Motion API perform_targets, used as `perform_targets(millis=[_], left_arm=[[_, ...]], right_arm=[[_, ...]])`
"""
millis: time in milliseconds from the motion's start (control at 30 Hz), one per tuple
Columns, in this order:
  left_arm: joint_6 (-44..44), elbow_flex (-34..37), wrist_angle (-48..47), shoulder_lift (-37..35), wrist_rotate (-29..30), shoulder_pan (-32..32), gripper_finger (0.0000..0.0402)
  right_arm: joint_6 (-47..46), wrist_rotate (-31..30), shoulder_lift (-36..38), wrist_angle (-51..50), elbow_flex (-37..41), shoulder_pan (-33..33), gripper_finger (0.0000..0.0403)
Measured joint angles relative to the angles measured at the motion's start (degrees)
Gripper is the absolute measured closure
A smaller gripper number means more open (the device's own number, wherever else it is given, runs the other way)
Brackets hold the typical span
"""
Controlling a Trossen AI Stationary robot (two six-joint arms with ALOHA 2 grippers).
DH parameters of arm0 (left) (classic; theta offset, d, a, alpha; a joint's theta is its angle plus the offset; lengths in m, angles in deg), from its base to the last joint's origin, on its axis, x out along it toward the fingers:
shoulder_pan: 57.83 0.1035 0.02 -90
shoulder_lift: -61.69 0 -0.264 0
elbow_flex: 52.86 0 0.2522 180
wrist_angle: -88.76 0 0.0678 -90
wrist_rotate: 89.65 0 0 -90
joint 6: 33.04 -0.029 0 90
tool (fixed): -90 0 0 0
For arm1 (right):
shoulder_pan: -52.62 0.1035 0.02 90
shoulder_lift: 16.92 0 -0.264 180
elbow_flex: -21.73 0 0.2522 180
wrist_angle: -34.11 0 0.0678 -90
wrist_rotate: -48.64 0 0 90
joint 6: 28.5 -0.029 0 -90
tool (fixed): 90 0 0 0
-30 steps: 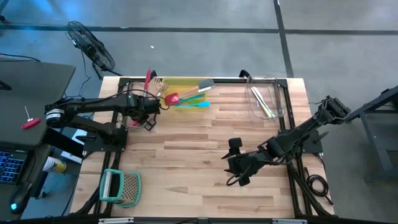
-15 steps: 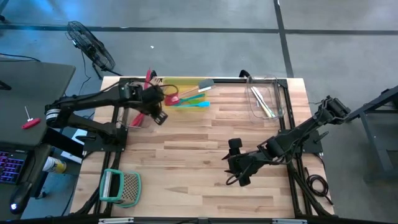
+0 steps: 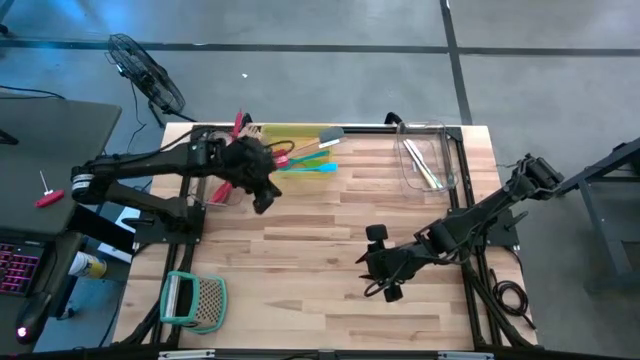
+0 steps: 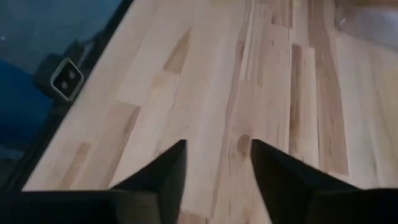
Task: Pick & Place Kitchen Items
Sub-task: Return to Home Position
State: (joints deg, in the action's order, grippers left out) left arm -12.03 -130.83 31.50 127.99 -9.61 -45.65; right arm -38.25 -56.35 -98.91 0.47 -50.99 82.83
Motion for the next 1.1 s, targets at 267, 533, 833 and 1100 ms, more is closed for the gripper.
perform_targets(millis=[267,533,833,1100], left_arm=[[-1.2,0.0,-7.2,-8.1,8.1,-7.0,0.0399],[-2.7,2.9,-9.9,-20.8,21.2,-14.2,0.0401],[-4.0,22.9,9.0,-37.9,22.0,-14.8,0.0401],[-1.2,40.4,23.6,-51.4,17.8,-14.8,0.0401]], right_arm=[[3.1,-4.3,7.2,-5.3,-2.9,-0.7,0.0394],[2.6,-1.0,28.9,-14.4,-1.1,-3.7,0.0400],[5.2,13.7,51.7,7.5,20.6,-12.0,0.0400],[5.1,14.5,65.5,10.7,33.8,-17.0,0.0400]])
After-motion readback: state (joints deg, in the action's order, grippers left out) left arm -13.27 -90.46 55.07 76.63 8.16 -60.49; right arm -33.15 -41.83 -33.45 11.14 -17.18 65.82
